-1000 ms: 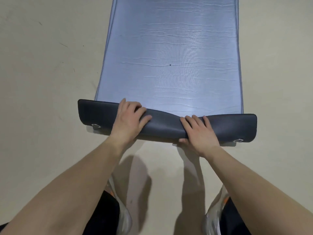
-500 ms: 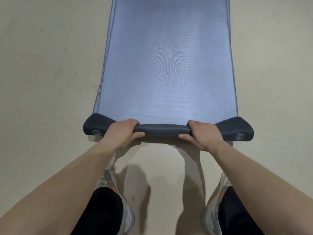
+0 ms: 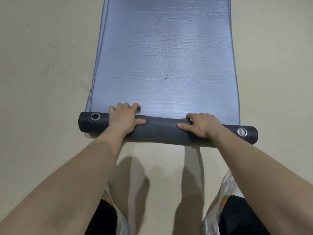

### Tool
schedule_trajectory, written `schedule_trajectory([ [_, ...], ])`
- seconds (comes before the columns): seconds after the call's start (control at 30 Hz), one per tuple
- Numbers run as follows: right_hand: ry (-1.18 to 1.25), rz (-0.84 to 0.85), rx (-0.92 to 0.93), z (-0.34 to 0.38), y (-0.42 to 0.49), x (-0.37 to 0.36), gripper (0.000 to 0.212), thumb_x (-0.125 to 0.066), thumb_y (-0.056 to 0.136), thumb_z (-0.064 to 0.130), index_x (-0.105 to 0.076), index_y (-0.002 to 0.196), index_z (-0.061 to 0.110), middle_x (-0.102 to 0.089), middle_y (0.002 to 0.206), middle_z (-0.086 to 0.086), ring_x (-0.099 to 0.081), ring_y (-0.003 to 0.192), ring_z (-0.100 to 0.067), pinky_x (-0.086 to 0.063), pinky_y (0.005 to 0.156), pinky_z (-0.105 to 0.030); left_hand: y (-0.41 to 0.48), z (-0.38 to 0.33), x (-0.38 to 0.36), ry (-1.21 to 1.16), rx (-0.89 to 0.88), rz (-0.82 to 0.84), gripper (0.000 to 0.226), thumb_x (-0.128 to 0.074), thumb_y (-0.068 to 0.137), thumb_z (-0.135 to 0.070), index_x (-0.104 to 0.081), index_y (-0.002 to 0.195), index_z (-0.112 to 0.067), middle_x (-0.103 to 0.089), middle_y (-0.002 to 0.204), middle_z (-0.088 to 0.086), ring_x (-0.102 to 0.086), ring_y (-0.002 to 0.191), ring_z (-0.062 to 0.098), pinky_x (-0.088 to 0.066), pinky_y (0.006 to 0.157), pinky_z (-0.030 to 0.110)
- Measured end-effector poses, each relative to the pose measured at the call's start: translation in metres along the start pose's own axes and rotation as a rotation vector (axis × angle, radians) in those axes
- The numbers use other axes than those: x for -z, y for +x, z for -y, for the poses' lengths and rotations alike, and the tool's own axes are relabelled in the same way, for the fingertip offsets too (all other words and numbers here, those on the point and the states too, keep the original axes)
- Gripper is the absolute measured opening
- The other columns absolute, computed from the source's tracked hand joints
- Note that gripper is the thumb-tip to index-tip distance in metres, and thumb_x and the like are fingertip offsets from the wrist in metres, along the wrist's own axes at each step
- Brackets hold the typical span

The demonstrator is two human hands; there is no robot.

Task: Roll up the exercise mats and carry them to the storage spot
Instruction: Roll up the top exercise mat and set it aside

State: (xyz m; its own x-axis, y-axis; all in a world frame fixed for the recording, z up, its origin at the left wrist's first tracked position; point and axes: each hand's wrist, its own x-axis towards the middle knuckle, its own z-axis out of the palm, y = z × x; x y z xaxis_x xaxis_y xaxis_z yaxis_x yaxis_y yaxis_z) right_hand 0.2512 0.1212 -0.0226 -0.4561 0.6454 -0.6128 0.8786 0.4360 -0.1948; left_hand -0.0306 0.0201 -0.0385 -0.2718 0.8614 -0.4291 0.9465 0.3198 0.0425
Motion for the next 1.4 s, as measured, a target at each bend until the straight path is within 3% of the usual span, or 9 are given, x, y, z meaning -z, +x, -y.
schedule_trajectory([
  [0.2,-0.078,-0.642,0.007,0.027,-0.013,-0.042,0.044,-0.054,0.094,0.058,-0.065,0.098,0.015,-0.061,0.097,-0.008,-0.058,0.091,-0.036,-0.04,0.085,-0.046,-0.025,-0.016,-0.049,-0.091,-0.159,-0.55,0.027,-0.062,0.097,-0.041,-0.07,0.1,-0.017,-0.065,0.102,0.004,-0.057,0.094,0.032,-0.044,0.086,0.042],
  [0.4,-0.336,-0.442,0.106,0.008,-0.031,-0.076,0.106,-0.076,0.072,0.062,-0.036,0.15,0.002,-0.044,0.148,-0.021,-0.038,0.14,-0.042,-0.023,0.121,-0.055,-0.033,0.015,-0.053,0.047,-0.374,-0.258,0.101,-0.083,0.062,-0.06,-0.049,0.144,-0.013,-0.051,0.144,0.006,-0.043,0.133,0.031,-0.031,0.118,0.047],
  [0.5,-0.327,-0.489,0.12,0.007,-0.008,-0.062,0.075,-0.078,0.071,0.028,-0.048,0.137,0.009,-0.057,0.121,-0.012,-0.053,0.112,-0.036,-0.033,0.113,-0.05,-0.022,0.015,-0.044,-0.004,-0.383,-0.266,0.09,-0.087,0.062,-0.044,-0.052,0.139,-0.015,-0.056,0.134,0.005,-0.052,0.121,0.03,-0.036,0.112,0.043],
  [0.77,-0.092,0.102,0.06,0.011,-0.03,-0.004,0.072,-0.08,0.056,0.054,-0.057,0.122,0.036,-0.063,0.113,0.006,-0.061,0.105,-0.022,-0.051,0.086,-0.036,-0.034,0.009,0.012,-0.148,-0.249,0.338,0.081,-0.087,0.061,-0.054,-0.057,0.136,-0.041,-0.065,0.122,-0.015,-0.059,0.11,0.016,-0.047,0.092,0.033],
  [0.87,-0.248,-0.027,0.115,0.013,-0.054,-0.023,0.094,-0.078,0.069,0.054,-0.036,0.148,0.027,-0.043,0.146,-0.006,-0.045,0.13,-0.03,-0.035,0.113,-0.043,-0.037,0.007,0.017,-0.174,-0.225,0.502,0.077,-0.09,0.062,-0.051,-0.06,0.133,-0.045,-0.068,0.112,-0.016,-0.061,0.103,0.015,-0.045,0.081,0.031],
  [0.97,-0.349,-0.213,0.138,0.021,-0.066,-0.048,0.086,-0.068,0.084,0.063,-0.028,0.152,0.026,-0.045,0.142,-0.005,-0.045,0.126,-0.032,-0.031,0.112,-0.045,-0.029,0.009,0.02,-0.265,-0.182,0.555,0.081,-0.091,0.064,-0.049,-0.06,0.138,-0.043,-0.069,0.115,-0.016,-0.063,0.106,0.015,-0.044,0.084,0.029],
  [1.1,-0.059,-0.032,0.086,0.019,-0.043,-0.012,0.091,-0.074,0.067,0.079,-0.05,0.144,0.038,-0.058,0.129,0.005,-0.055,0.117,-0.024,-0.046,0.095,-0.037,-0.044,0.014,0.012,-0.347,-0.117,0.237,0.085,-0.087,0.072,-0.052,-0.052,0.147,-0.033,-0.061,0.141,-0.007,-0.056,0.127,0.02,-0.041,0.105,0.035],
  [1.2,0.151,0.063,0.005,0.013,-0.026,0.019,0.101,-0.087,0.053,0.071,-0.055,0.143,0.039,-0.065,0.132,0.009,-0.058,0.12,-0.02,-0.049,0.098,-0.037,-0.062,0.007,0.001,-0.342,-0.008,-0.193,0.057,-0.071,0.083,-0.06,-0.061,0.131,-0.033,-0.066,0.127,-0.005,-0.059,0.116,0.022,-0.034,0.109,0.042],
  [1.4,-0.096,-0.642,0.15,0.018,-0.032,-0.034,0.089,-0.069,0.072,0.068,-0.055,0.141,0.014,-0.056,0.132,-0.019,-0.054,0.12,-0.046,-0.038,0.106,-0.055,-0.013,0.001,0.001,-0.371,0.047,-0.332,0.038,-0.067,0.087,-0.059,-0.069,0.115,-0.033,-0.068,0.12,-0.004,-0.058,0.116,0.023,-0.013,0.122,0.049],
])
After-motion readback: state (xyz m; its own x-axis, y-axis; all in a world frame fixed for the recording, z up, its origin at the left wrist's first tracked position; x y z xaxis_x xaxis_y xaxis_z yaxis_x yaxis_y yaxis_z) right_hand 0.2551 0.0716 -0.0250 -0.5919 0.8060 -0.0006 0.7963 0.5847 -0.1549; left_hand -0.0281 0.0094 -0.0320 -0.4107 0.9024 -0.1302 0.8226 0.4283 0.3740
